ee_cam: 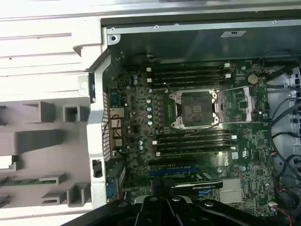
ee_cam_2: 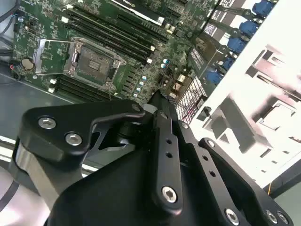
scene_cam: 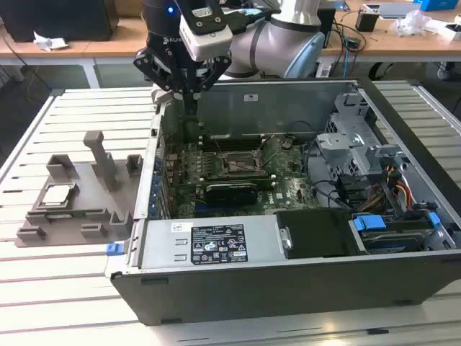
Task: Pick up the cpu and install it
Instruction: 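Reach for the cpu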
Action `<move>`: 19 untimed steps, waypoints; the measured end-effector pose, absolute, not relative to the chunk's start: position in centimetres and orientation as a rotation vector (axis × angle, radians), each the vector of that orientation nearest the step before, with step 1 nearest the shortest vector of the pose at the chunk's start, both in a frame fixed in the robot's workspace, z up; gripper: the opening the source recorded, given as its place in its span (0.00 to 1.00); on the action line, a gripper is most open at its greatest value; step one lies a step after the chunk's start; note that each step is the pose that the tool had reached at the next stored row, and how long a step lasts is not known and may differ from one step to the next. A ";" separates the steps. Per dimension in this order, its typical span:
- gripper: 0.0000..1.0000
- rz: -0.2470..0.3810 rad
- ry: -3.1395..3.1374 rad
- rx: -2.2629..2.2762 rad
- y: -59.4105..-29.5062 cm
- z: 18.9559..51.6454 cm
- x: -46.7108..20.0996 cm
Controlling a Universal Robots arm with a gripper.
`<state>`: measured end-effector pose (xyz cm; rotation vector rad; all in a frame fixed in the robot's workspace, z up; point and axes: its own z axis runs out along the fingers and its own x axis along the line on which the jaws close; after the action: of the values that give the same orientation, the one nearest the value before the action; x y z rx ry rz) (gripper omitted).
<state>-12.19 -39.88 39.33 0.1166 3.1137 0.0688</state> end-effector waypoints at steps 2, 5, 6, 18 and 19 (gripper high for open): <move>0.11 0.069 3.114 0.117 -39.9 39.3 -12.7; 0.11 0.069 3.114 0.117 -39.9 39.3 -14.4; 0.11 0.069 3.114 0.117 -39.9 39.3 -14.6; 0.11 0.069 3.114 0.117 -39.9 39.3 -16.9; 0.11 0.069 3.114 0.117 -39.9 39.3 -17.0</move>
<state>-17.03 -39.89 39.32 0.1166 3.1137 0.0689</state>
